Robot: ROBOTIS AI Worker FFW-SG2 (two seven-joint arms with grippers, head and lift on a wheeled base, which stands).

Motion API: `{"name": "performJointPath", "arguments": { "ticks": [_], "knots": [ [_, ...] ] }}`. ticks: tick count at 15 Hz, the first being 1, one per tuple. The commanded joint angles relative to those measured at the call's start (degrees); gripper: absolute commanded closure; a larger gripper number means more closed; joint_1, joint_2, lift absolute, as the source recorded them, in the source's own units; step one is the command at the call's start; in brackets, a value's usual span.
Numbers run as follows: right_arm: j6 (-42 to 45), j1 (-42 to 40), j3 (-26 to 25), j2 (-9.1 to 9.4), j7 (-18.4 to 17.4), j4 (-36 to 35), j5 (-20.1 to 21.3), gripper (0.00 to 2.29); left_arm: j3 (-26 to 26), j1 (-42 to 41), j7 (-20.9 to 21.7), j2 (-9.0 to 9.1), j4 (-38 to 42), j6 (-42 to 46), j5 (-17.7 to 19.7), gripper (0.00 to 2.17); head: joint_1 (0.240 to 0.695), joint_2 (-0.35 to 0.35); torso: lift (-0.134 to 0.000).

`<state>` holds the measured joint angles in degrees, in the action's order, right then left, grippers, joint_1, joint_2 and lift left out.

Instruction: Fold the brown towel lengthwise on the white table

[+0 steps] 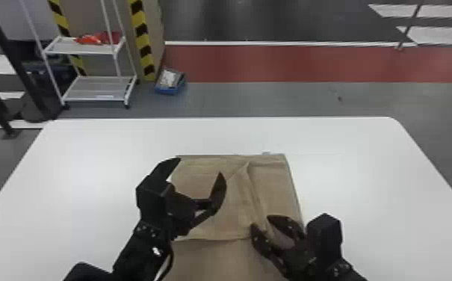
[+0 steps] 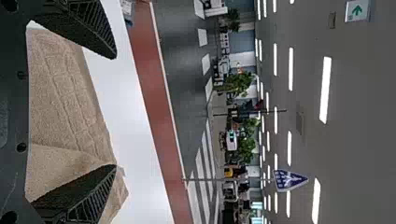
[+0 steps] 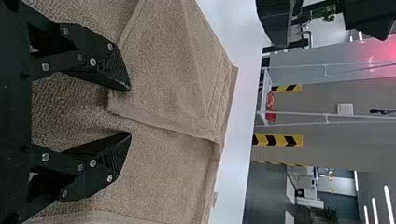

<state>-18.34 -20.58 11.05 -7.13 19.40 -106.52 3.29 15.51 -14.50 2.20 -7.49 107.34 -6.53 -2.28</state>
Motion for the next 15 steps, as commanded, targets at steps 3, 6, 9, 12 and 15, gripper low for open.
{"name": "performJointPath", "arguments": {
  "ticks": [3,6,9,12,15],
  "knots": [
    [0.45,-0.43,1.08,-0.08,-2.17,-1.23,1.02,0.55,-0.48,0.0,0.0,-0.24,-0.03,0.06,0.09,0.04,0.695,0.011,-0.113],
    [-1.13,-0.07,1.26,-0.08,-2.17,-1.23,1.28,0.55,-0.48,-0.09,0.0,-0.24,-0.03,0.06,0.0,0.04,0.695,0.015,-0.112],
    [-1.84,0.1,1.52,-0.08,-2.17,-1.23,1.72,0.71,-0.57,-0.09,-0.26,-0.24,-0.11,0.06,0.0,0.04,0.695,0.017,-0.112],
    [-2.36,0.1,1.87,-0.08,-2.0,-1.32,1.81,0.79,-0.57,-0.09,-0.35,-0.24,-0.2,0.06,0.0,0.04,0.695,0.022,-0.112],
    [-2.36,-0.25,1.87,-0.08,-1.64,-2.55,1.72,0.83,-0.48,-0.09,-0.53,-0.15,-0.29,0.06,-0.79,0.04,0.695,0.026,-0.112]
  ]
}}
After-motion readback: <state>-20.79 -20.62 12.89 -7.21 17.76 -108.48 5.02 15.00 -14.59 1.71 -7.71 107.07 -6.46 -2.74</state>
